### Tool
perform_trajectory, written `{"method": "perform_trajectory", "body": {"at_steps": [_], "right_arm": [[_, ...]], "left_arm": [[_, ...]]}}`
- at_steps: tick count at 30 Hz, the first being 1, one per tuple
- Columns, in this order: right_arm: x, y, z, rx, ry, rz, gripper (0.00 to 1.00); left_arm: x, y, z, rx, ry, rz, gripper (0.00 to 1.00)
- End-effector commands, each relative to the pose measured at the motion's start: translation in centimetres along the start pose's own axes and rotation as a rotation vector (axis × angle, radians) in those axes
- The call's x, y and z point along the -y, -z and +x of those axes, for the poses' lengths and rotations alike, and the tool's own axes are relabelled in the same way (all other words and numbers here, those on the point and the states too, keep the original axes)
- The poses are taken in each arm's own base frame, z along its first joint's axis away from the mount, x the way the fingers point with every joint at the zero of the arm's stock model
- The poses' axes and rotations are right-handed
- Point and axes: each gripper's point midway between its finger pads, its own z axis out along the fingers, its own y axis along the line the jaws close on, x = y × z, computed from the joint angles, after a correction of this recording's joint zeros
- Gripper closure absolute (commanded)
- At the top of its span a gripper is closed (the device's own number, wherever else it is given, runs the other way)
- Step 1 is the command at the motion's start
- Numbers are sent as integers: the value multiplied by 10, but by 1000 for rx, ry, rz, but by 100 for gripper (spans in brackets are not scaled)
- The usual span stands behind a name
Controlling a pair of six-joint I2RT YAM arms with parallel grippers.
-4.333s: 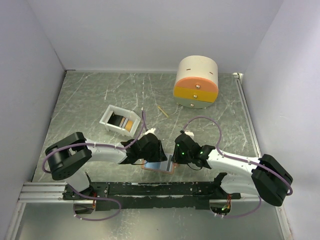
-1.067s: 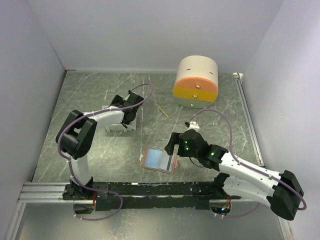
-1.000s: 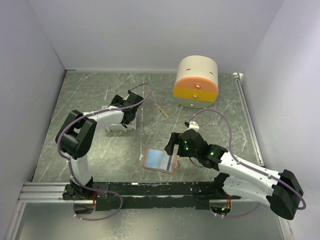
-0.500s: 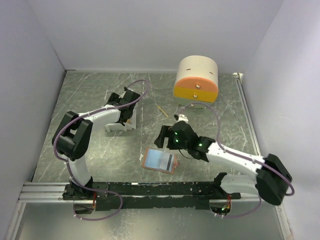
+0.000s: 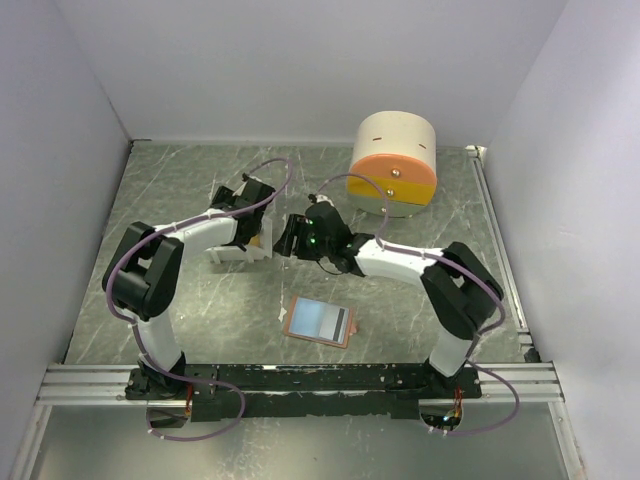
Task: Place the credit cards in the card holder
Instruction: Pick up the credit card from the storage box.
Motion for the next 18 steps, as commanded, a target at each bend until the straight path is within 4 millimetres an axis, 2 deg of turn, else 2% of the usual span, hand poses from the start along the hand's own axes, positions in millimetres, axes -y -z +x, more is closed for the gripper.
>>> {"method": "perform_trajectory", "body": {"at_steps": [1, 9, 12, 18], "right_arm": [[-10, -24, -23, 53, -19, -43, 44], [1, -71, -25, 25, -18, -8, 45], [8, -90, -18, -10, -20, 10, 45], [10, -104, -12, -17, -53, -8, 48]], "left_arm": [[-9, -1, -1, 7, 48, -9, 29], [-4, -4, 3, -6, 43, 9, 39], [0, -6, 4, -10, 38, 20, 46], [8, -9, 9, -25, 29, 37, 53]]}}
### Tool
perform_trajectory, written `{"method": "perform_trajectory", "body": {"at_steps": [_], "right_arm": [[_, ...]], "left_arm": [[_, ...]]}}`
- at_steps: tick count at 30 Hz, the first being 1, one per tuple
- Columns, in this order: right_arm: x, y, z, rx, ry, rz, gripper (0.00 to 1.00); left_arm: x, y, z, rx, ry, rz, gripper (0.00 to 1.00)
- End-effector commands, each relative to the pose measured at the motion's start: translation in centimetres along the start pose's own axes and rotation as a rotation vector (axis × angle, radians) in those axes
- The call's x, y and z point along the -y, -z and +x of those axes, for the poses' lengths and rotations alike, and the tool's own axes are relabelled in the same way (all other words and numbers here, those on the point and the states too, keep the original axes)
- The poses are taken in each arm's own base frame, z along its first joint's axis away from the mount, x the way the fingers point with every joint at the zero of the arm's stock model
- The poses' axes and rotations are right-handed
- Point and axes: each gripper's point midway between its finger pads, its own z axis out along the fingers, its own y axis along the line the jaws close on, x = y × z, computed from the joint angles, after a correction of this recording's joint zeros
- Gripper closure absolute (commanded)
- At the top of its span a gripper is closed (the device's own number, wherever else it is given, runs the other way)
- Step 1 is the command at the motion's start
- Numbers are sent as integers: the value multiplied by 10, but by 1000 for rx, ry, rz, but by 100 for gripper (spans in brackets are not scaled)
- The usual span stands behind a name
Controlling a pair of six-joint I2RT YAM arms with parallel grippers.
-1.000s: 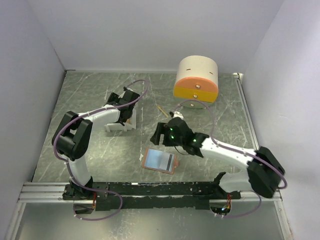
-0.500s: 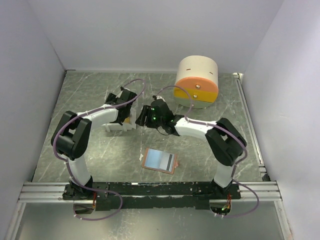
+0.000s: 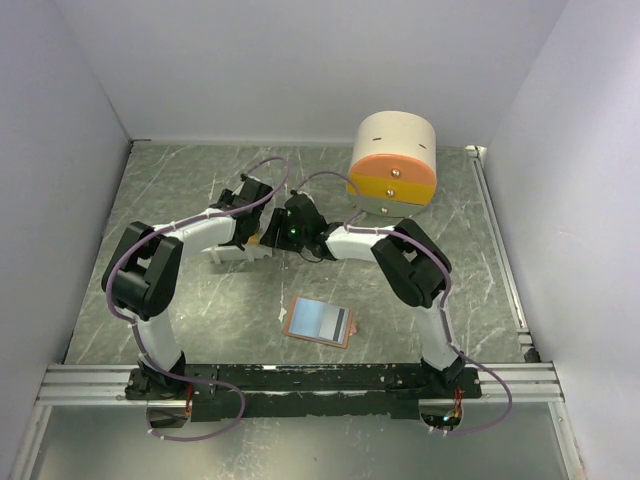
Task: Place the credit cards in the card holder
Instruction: Pick up the credit card from the storage box.
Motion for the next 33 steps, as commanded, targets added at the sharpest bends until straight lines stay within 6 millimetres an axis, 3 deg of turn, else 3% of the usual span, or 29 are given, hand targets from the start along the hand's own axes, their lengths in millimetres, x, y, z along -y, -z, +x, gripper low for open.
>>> {"method": "perform_trajectory", "body": {"at_steps": [1, 9, 15, 18, 24, 28, 33], "right_arm": [[-3, -7, -4, 11, -29, -29, 49], [5, 3, 5, 29, -75, -38, 68], [7, 15, 12, 43, -112, -60, 73], [16, 18, 25, 36, -140, -45, 75], [-2, 27, 33, 44, -169, -93, 75], [-3, 30, 48, 31, -170, -87, 75], [-8, 33, 46, 53, -152, -76, 74]], "left_arm": [[4, -7, 8, -20, 6, 7, 54], [12, -16, 17, -45, 16, 40, 65], [18, -17, 19, -50, -1, 64, 75], [19, -16, 17, -38, -20, 87, 78], [24, -12, 12, -3, -34, 143, 77], [22, -13, 14, -19, -41, 125, 73], [23, -13, 19, -38, -43, 128, 68]]}}
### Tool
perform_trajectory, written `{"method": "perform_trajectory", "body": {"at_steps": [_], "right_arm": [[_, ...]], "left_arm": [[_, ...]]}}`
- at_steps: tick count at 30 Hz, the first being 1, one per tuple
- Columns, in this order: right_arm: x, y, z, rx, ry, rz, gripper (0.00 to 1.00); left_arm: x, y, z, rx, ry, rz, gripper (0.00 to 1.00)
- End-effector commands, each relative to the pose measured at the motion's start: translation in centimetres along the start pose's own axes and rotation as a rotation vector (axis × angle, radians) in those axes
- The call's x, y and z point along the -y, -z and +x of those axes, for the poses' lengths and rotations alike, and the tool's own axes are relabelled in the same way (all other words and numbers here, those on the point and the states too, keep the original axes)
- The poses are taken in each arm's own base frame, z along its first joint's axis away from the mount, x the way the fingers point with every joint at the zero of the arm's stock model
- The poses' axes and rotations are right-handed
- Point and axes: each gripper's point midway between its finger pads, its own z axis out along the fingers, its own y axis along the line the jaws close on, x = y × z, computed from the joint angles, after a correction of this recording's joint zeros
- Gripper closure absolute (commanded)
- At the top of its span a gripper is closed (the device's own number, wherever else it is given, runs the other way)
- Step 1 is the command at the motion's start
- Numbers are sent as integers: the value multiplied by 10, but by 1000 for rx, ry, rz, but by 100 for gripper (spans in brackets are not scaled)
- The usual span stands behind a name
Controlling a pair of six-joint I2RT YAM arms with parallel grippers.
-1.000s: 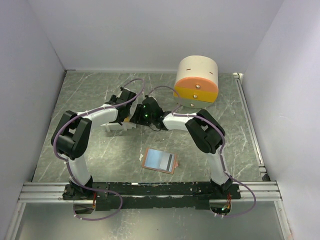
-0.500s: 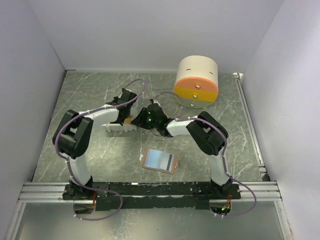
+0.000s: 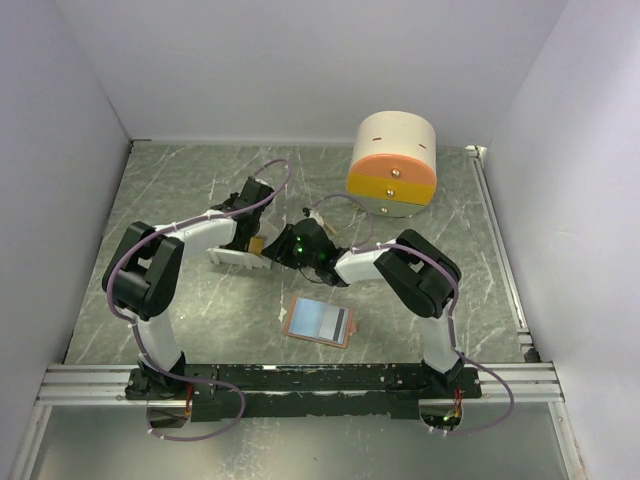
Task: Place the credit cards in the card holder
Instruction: Pick up the credit card from the storage box.
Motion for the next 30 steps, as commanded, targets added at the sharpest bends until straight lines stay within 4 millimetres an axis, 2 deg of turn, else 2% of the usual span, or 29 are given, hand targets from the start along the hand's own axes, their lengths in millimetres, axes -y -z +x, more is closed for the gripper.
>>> {"method": "perform_trajectory", "body": {"at_steps": [1, 4, 8, 10, 12, 16, 21, 23, 26, 30], "right_arm": [[4, 12, 9, -18, 30, 36, 74], [8, 11, 10, -18, 35, 51, 74], [15, 11, 15, -29, 27, 62, 75], [16, 13, 16, -32, 27, 64, 75], [17, 14, 16, -30, 33, 67, 75], [16, 17, 13, -20, 39, 72, 75], [13, 15, 12, -24, 40, 65, 76], [12, 15, 12, -27, 38, 65, 76], [11, 16, 12, -25, 38, 61, 76], [15, 19, 10, -13, 40, 73, 77]], "left_arm": [[-5, -10, 24, -73, -19, -9, 65], [0, -10, 27, -78, -16, 19, 61], [0, -11, 31, -84, -33, 15, 65], [-3, -11, 32, -91, -40, -4, 69], [-8, -11, 31, -103, -39, -28, 68], [-11, -9, 32, -117, -35, -48, 54], [-12, -12, 40, -140, -49, -76, 45], [-12, -13, 40, -143, -52, -79, 48], [-15, -13, 37, -138, -56, -90, 58], [-20, -9, 25, -118, -46, -95, 68]]}}
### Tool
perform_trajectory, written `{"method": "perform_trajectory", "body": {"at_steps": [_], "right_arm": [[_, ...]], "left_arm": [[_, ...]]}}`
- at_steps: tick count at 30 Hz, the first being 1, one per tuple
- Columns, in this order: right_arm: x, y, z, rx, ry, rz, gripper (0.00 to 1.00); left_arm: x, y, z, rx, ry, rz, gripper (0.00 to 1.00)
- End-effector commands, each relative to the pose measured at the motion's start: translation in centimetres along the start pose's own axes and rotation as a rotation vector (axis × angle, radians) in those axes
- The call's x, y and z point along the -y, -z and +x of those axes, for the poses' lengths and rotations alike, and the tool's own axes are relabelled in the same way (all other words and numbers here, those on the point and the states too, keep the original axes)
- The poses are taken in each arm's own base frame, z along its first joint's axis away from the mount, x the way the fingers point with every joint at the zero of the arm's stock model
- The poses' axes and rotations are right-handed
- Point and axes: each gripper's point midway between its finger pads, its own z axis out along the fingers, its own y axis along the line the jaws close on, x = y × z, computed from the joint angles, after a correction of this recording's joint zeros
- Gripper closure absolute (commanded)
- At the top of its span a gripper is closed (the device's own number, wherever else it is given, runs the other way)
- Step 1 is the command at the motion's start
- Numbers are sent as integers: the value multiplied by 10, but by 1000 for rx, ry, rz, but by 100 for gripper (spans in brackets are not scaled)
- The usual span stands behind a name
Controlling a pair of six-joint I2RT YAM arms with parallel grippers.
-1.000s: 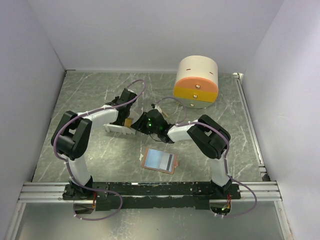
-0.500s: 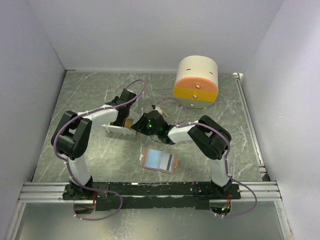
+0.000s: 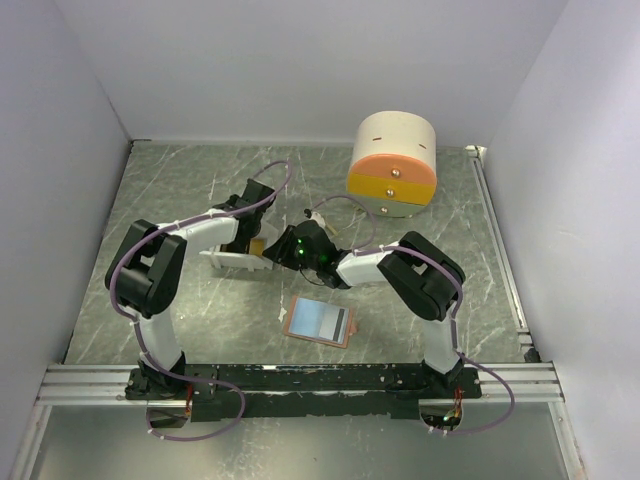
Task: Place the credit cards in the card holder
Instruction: Pick up the credit card from the storage box.
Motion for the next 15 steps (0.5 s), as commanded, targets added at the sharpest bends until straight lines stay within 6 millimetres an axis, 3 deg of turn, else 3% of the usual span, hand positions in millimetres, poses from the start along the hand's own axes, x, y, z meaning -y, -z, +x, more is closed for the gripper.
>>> {"method": "perform_trajectory", "body": {"at_steps": [1, 9, 15], "right_arm": [[15, 11, 8, -29, 40, 60, 77], [19, 9, 9, -35, 39, 74, 77], [21, 8, 11, -41, 38, 75, 77]], "left_arm": [[-19, -7, 13, -69, -24, -71, 68], [-23, -5, 10, -65, -20, -78, 63], [-23, -3, 9, -66, -20, -72, 72]]}}
